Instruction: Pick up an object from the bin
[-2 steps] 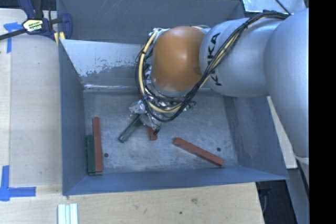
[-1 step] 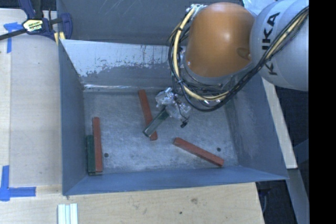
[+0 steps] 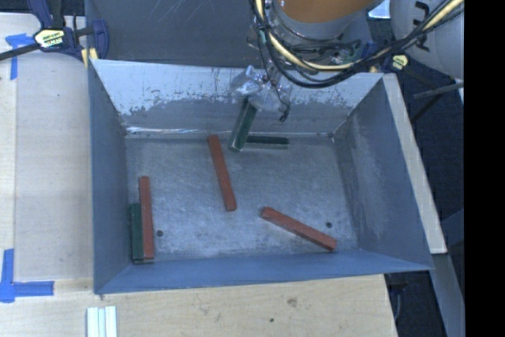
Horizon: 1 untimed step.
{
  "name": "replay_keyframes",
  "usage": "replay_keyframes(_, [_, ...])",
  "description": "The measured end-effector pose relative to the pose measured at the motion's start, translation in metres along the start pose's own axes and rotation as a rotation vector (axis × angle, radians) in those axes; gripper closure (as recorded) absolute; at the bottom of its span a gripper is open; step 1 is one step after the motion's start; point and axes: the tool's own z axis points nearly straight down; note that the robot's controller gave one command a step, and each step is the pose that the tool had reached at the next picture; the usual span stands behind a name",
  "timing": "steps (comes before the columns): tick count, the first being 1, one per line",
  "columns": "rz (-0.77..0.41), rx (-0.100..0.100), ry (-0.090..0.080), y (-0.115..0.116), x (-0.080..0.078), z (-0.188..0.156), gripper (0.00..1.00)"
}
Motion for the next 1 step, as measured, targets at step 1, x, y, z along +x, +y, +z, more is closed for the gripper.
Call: replay_keyframes(1, [-0.203, -0.008, 0.005, 0.0535, 0.0052, -0.0036, 1.0])
